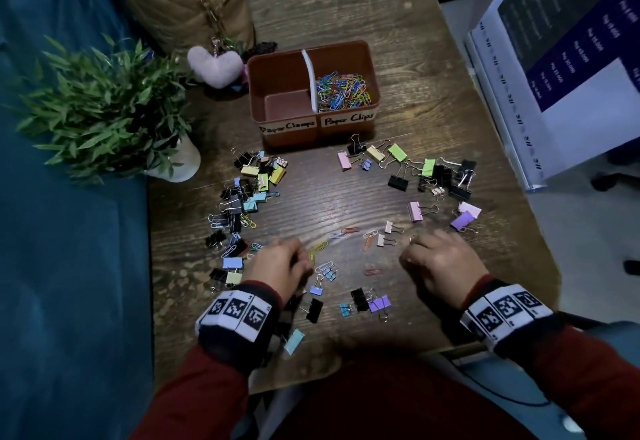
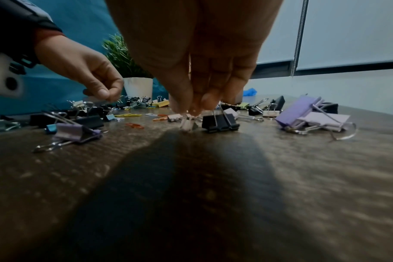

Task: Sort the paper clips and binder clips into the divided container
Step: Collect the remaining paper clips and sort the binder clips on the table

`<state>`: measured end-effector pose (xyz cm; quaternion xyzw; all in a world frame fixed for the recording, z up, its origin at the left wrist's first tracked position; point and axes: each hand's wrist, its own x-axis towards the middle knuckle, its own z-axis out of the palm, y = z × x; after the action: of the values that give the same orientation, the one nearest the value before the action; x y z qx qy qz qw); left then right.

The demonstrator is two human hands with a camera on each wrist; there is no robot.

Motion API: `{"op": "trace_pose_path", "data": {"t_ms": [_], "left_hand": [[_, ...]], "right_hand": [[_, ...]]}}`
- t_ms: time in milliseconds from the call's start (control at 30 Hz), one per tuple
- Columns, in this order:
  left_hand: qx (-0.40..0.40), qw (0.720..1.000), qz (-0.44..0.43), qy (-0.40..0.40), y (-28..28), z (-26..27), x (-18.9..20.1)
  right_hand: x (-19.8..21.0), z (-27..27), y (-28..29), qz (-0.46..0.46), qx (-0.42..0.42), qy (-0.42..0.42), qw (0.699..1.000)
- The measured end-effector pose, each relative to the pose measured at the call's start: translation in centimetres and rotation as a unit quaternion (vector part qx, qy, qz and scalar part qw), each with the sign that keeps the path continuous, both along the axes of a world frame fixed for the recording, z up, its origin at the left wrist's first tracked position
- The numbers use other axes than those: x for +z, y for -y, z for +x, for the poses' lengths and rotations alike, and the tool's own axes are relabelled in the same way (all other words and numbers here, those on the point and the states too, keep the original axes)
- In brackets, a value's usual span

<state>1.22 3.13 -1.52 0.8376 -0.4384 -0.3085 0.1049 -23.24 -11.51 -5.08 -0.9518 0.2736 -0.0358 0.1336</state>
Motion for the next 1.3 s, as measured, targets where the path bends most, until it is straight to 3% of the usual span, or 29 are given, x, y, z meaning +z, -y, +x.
{"op": "trace_pose_path", "data": {"t_ms": [167, 267, 400, 533, 667, 767, 867, 1033, 1300], "left_hand": [[0.048, 0.998, 0.0, 0.047, 0.7, 2.2, 0.5], [0.027, 0.997, 0.002, 0.078, 1.3, 2.3, 0.6], [-0.043, 0.996, 0.025, 0.079, 2.0, 0.5, 0.1], [-0.02, 0.994, 0.081, 0.069, 1.9, 0.1, -0.7], [0.0, 0.996, 0.058, 0.071, 1.7, 0.5, -0.9], [0.006, 0.996, 0.039, 0.086, 1.8, 1.1, -0.5], [-0.023, 0.995, 0.046, 0.084, 1.9, 0.5, 0.0], [-0.073, 0.99, 0.103, 0.064, 1.6, -2.5, -0.4], [-0.147, 0.981, 0.091, 0.086, -0.3, -3.8, -0.7]], "right_hand": [[1.0, 1.9, -1.2, -0.022, 0.044, 0.028, 0.998], [1.3, 3.8, -1.2, -0.001, 0.052, -0.049, 0.997], [1.7, 5.4, 0.5, 0.044, 0.006, -0.097, 0.994], [1.1, 4.9, 2.2, -0.014, -0.009, -0.106, 0.994], [1.4, 4.5, 2.6, -0.041, -0.058, -0.086, 0.994], [2.5, 5.0, 1.7, 0.029, -0.012, -0.108, 0.994], [2.6, 5.7, 0.6, 0.111, 0.038, -0.187, 0.975], [1.6, 6.8, 0.1, 0.101, 0.034, -0.193, 0.975], [1.4, 8.3, 1.7, 0.024, 0.043, -0.168, 0.985]]}}
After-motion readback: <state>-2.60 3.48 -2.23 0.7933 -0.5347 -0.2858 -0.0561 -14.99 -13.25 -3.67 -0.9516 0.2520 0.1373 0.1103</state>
